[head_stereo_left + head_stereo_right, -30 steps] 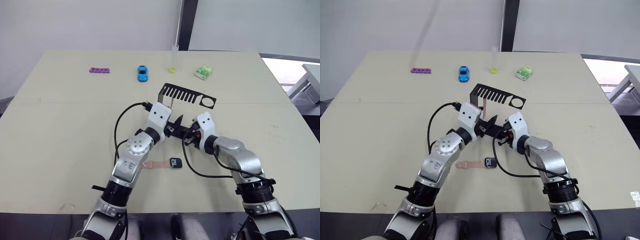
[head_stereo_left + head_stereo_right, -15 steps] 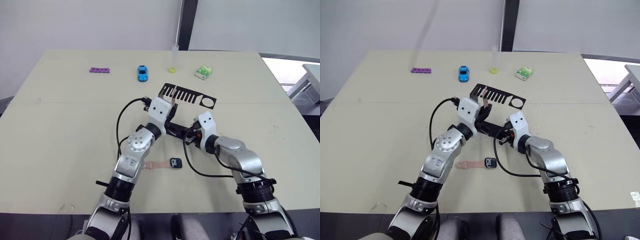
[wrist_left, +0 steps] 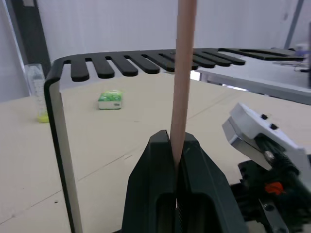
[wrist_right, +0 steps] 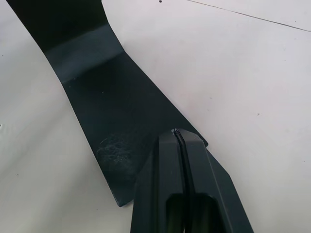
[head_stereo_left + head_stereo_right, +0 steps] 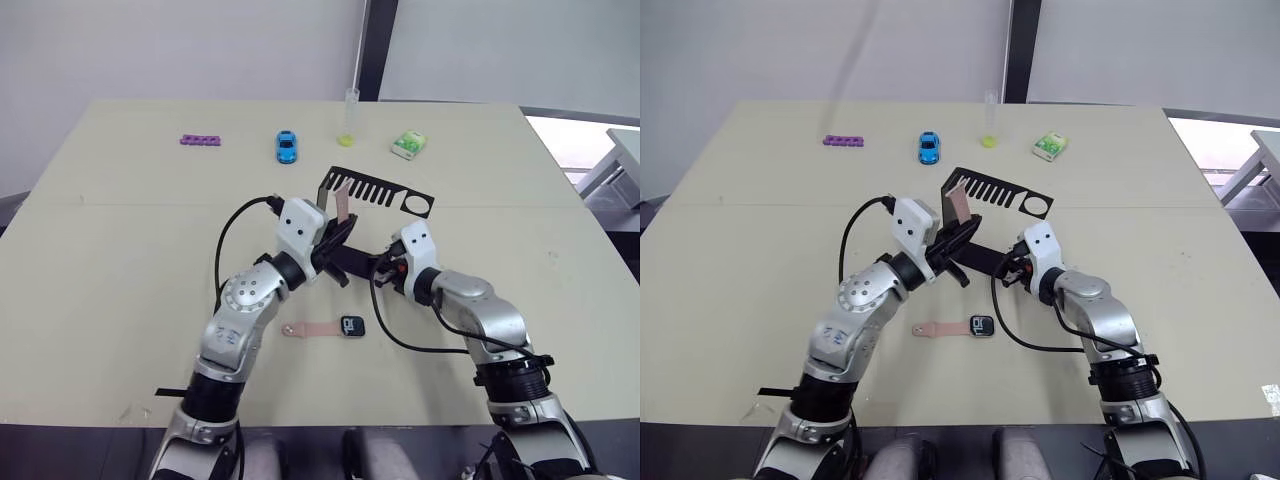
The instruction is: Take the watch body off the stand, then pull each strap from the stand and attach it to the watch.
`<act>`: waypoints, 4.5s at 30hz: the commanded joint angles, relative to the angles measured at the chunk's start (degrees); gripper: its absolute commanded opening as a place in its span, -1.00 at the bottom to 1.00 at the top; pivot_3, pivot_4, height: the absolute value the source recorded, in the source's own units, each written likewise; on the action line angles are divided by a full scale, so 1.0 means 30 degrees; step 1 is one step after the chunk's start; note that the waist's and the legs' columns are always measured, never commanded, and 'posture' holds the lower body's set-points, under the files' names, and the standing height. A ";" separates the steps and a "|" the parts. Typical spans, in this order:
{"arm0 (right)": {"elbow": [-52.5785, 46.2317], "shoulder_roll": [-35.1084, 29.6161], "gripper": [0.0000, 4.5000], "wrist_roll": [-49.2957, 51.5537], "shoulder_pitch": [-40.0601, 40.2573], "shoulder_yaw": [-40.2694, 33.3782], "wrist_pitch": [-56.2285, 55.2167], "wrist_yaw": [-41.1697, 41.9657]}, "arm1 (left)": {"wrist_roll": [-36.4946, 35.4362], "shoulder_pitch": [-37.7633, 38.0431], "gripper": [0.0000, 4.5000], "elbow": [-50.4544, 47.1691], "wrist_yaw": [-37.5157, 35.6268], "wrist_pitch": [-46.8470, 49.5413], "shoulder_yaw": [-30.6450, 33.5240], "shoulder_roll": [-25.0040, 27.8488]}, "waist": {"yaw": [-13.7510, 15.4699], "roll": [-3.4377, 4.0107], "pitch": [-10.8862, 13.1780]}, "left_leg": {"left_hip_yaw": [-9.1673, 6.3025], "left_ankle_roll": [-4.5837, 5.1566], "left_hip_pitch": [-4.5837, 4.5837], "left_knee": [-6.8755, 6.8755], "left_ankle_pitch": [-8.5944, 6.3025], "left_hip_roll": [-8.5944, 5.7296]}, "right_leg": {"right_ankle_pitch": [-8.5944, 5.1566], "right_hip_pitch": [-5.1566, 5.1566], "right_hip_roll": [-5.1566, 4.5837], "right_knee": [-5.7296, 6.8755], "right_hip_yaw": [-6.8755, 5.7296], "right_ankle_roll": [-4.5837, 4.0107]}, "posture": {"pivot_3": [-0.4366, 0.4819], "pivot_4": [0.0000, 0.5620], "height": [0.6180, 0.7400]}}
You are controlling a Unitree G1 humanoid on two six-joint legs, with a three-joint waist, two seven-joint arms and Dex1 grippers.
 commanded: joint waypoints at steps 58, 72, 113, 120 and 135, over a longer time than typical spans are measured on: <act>-1.1157 -0.7254 0.23 2.9185 0.0896 -0.5103 0.2691 -0.7661 | -0.9450 -0.6224 -1.00 0.4011 -1.3412 0.7615 0.0054 0.3067 | -0.0013 0.0046 0.0077 | -0.0097 0.0044 -0.0248 0.0032 0.0019 0.0005 | 0.0017 -0.0108 -0.0014 -0.0155 -0.0046 0.0031 | -0.05 -0.47 1.00; -1.1469 -0.6933 0.23 2.9074 0.1056 -0.4826 0.1930 -0.7893 | -0.9556 -0.6299 -1.00 0.4157 -1.3053 0.7741 0.0314 0.2652 | -0.0005 0.0046 0.0077 | -0.0097 0.0045 -0.0249 0.0034 0.0020 0.0005 | 0.0017 -0.0107 -0.0014 -0.0153 -0.0048 0.0031 | -0.05 -0.47 1.00; -1.1319 -0.6867 -0.42 2.8887 0.0725 -0.4686 0.1750 -0.7852 | -0.9786 -0.6420 -1.00 0.4332 -1.2713 0.7767 0.0466 0.2532 | -0.0006 0.0046 0.0077 | -0.0099 0.0045 -0.0248 0.0037 0.0021 0.0005 | 0.0017 -0.0107 -0.0014 -0.0150 -0.0049 0.0031 | -0.05 -0.47 1.00; -1.1297 -0.6879 -0.42 2.8819 0.0760 -0.4728 0.1746 -0.7865 | -0.9837 -0.6486 -1.00 0.4396 -1.2630 0.7879 0.0588 0.2447 | -0.0005 0.0046 0.0077 | -0.0099 0.0045 -0.0248 0.0038 0.0021 0.0005 | 0.0017 -0.0107 -0.0013 -0.0149 -0.0049 0.0031 | -0.05 -0.47 1.00; -1.1202 -0.6749 -0.42 2.8834 0.0584 -0.4677 0.1623 -0.7919 | -0.9773 -0.6516 -1.00 0.4407 -1.2677 0.7909 0.0600 0.2397 | -0.0009 0.0046 0.0077 | -0.0099 0.0045 -0.0248 0.0041 0.0021 0.0005 | 0.0017 -0.0107 -0.0014 -0.0147 -0.0049 0.0031 | -0.05 -0.47 1.00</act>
